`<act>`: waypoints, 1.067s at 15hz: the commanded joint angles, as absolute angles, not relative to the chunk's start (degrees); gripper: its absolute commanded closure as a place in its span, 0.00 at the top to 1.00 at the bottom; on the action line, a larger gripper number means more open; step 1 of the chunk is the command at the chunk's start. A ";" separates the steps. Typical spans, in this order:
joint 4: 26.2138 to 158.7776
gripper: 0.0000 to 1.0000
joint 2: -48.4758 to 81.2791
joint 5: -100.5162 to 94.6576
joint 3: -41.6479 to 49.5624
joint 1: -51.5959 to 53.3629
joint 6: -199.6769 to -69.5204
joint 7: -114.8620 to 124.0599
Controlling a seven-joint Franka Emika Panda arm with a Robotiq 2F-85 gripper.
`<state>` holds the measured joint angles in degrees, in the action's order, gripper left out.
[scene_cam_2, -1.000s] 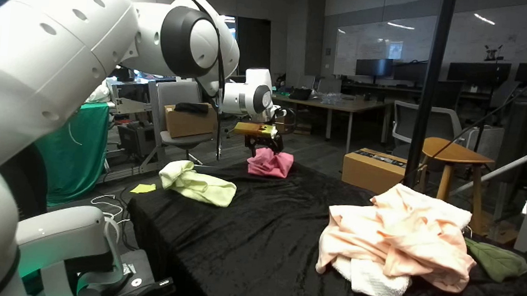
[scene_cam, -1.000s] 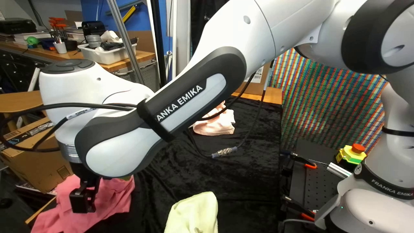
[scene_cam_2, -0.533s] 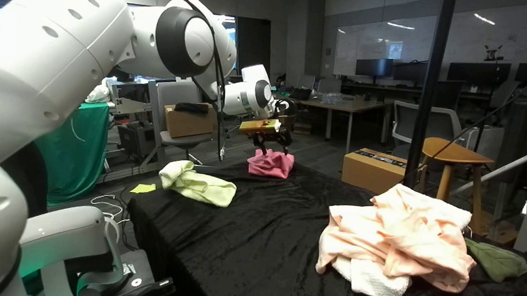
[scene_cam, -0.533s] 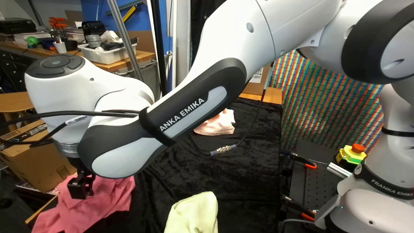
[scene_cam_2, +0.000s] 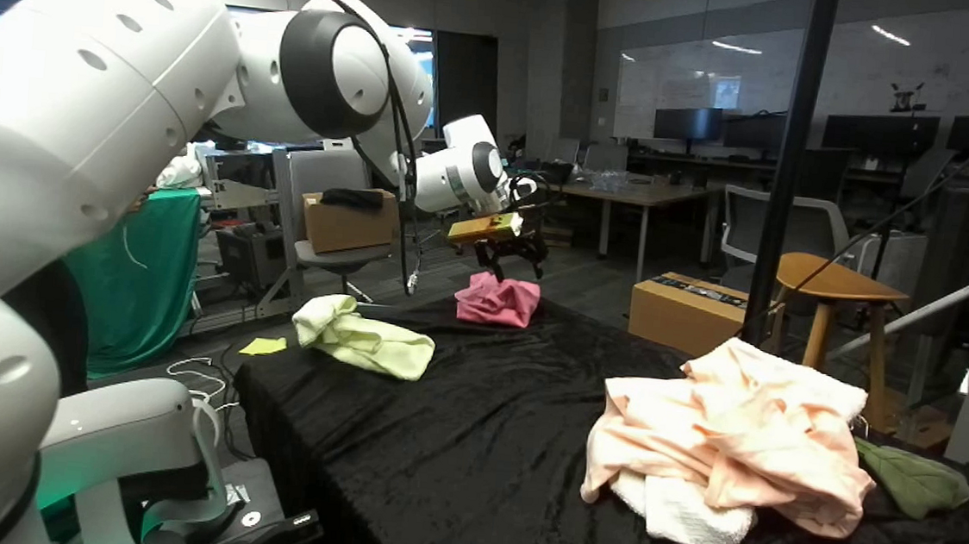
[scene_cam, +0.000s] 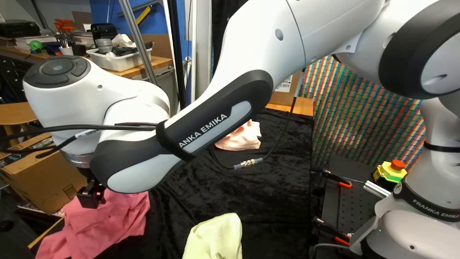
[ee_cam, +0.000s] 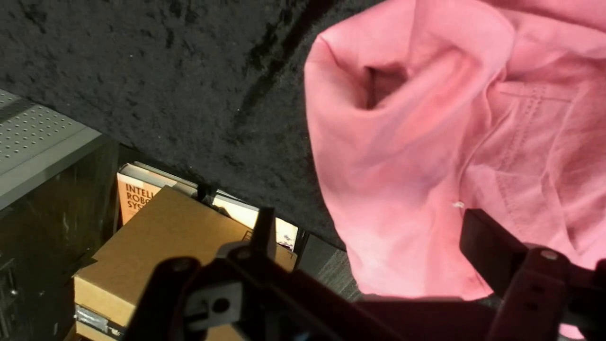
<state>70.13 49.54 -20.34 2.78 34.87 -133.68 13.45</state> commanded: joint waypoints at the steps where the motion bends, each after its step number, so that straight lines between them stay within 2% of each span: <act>1: 68.22 1.00 50.55 -20.39 3.72 35.15 -132.17 14.95; 16: 68.69 1.00 50.61 -11.43 -0.31 32.07 -130.62 16.01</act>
<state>70.16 49.92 -13.50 1.19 33.07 -131.75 16.79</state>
